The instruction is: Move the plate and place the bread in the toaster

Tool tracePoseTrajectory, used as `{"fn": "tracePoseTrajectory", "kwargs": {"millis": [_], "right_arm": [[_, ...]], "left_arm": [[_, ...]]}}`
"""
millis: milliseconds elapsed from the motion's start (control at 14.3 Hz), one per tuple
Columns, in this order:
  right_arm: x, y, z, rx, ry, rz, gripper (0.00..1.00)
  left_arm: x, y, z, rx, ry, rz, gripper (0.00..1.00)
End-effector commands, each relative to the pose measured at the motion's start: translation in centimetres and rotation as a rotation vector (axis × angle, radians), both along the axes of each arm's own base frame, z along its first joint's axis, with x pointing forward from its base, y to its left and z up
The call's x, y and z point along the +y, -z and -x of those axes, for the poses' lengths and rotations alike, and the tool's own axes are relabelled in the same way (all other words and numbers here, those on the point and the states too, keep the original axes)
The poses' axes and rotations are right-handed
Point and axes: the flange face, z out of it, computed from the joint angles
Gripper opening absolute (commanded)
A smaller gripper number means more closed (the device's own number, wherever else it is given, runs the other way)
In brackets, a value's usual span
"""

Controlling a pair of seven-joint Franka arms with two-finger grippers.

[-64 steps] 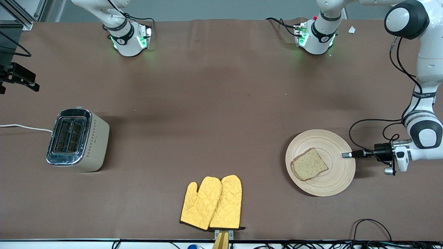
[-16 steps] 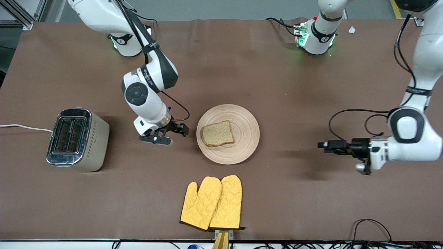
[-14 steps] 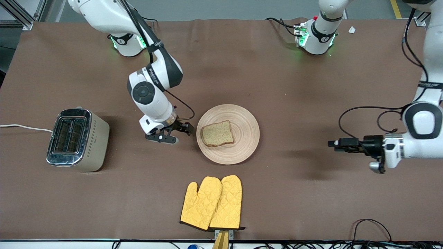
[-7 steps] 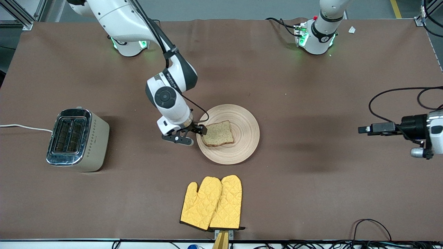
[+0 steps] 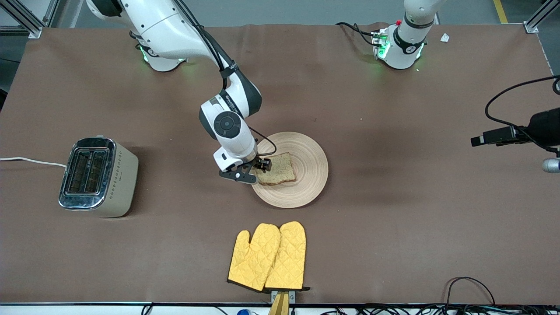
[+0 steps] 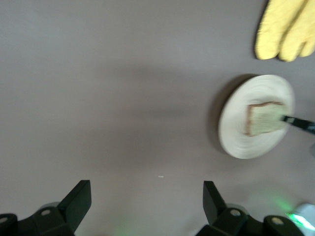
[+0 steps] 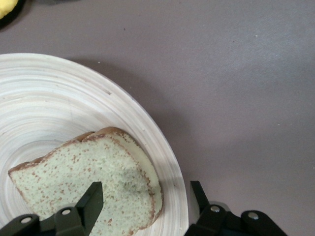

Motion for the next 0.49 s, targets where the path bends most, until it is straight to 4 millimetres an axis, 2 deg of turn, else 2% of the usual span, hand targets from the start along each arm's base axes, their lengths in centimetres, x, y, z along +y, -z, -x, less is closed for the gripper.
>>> {"fn": "tracePoseTrajectory", "kwargs": {"millis": [0, 139, 209, 279, 418], "right_arm": [[0.4, 0.4, 0.0, -0.007, 0.011, 0.019, 0.61], [0.9, 0.4, 0.2, -0.009, 0.003, 0.018, 0.55], [0.9, 0.3, 0.2, -0.010, 0.003, 0.017, 0.51], [0.9, 0.3, 0.1, -0.010, 0.003, 0.017, 0.49], [0.9, 0.6, 0.2, -0.008, 0.002, 0.020, 0.44]], "left_arm": [[-3.1, -2.3, 1.6, -0.025, 0.076, -0.162, 1.00], [-4.7, -3.6, 2.9, -0.021, 0.114, -0.236, 1.00], [-6.3, -4.8, 3.6, -0.043, 0.133, -0.268, 1.00], [-7.9, -5.1, 3.9, -0.054, 0.160, -0.288, 1.00], [-8.8, -6.1, 4.6, -0.076, 0.166, -0.352, 1.00]]}}
